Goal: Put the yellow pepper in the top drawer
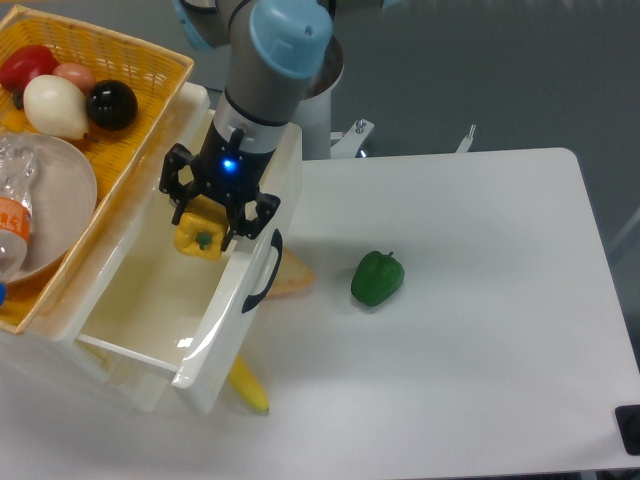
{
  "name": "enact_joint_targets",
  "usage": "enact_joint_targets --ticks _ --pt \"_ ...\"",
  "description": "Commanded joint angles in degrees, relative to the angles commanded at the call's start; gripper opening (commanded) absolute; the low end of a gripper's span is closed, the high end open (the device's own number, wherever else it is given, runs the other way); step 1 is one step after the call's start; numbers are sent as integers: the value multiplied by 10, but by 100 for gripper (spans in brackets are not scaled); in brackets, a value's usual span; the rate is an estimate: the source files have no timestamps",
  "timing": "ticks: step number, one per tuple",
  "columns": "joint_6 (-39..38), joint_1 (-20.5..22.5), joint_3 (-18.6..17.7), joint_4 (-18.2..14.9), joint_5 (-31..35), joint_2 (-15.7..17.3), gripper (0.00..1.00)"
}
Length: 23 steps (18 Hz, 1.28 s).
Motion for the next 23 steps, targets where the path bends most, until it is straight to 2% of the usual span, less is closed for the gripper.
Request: enact_joint_targets --ticks 4,5,6,9,13,23 --pt "2 -2 0 8 0 0 59" --pt "2 -2 0 8 0 0 73" --pt "2 -2 0 8 1 -1 80" --pt "2 -2 0 8 1 -2 90" --pt "2 -2 0 8 1 -2 97" --pt "0 6 16 8 -3 3 97"
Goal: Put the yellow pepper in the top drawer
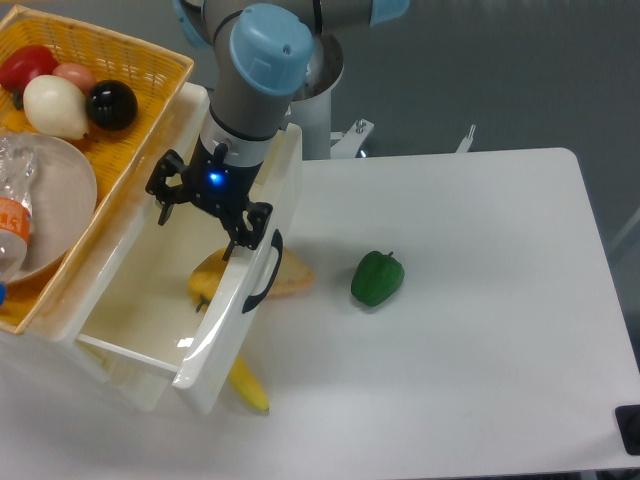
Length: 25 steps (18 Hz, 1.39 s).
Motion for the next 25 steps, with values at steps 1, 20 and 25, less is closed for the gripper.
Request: enact_joint_targets --ticks 1,20,25 --pt "0 2 3 0 0 0 98" --pt "51 130 29 57 -11 -19 100" --pt "76 157 29 63 0 -51 100"
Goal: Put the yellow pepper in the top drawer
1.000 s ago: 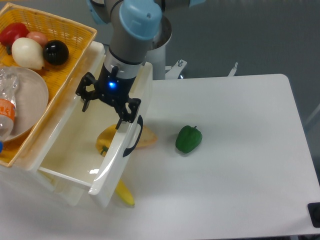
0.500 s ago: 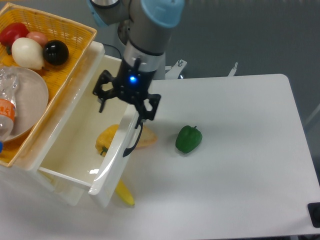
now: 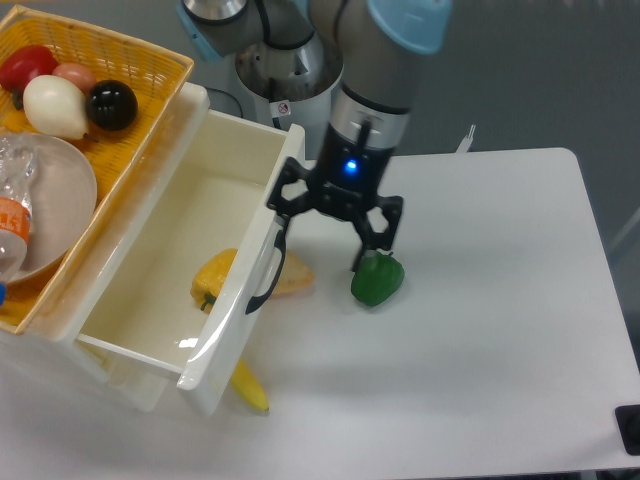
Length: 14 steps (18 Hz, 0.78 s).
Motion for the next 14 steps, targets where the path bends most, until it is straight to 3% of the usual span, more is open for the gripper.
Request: enact_joint_targets --ticks 2,4,8,11,14 --pt "32 3 0 12 5 -11 100" --pt "60 5 0 26 51 -31 100" --pt "177 1 -5 26 155 -44 100" --pt "242 -3 -5 26 184 -52 100" --pt "309 -8 -7 23 219 -84 100"
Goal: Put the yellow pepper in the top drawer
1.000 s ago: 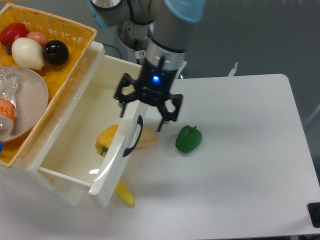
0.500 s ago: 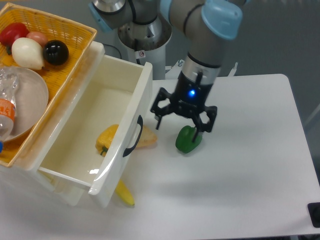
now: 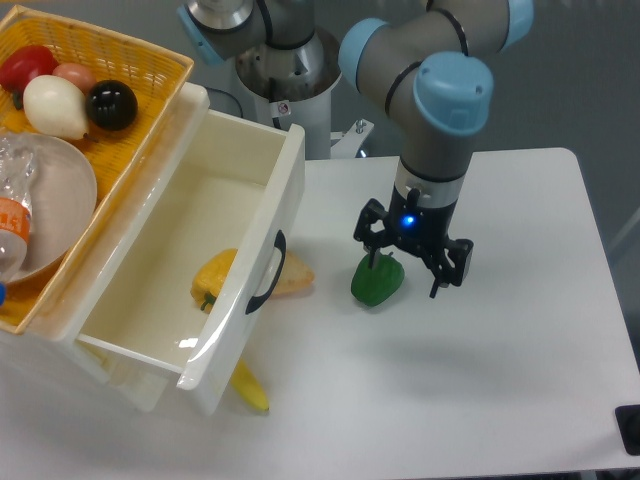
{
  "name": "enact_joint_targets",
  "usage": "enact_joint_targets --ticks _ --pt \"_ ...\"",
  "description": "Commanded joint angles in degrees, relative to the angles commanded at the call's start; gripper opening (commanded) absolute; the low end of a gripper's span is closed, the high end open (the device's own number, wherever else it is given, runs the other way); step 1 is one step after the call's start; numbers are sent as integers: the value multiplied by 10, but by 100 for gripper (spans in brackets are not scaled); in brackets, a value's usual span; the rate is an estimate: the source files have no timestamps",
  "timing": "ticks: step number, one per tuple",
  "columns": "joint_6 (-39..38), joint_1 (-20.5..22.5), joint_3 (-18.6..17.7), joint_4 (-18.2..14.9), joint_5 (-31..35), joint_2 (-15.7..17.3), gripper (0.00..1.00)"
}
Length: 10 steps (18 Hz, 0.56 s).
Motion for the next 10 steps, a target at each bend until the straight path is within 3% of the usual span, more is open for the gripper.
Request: enact_joint_targets --ticks 3,10 --pt "37 -19 -1 -3 76 -33 100" --pt "38 -22 12 2 56 -56 100"
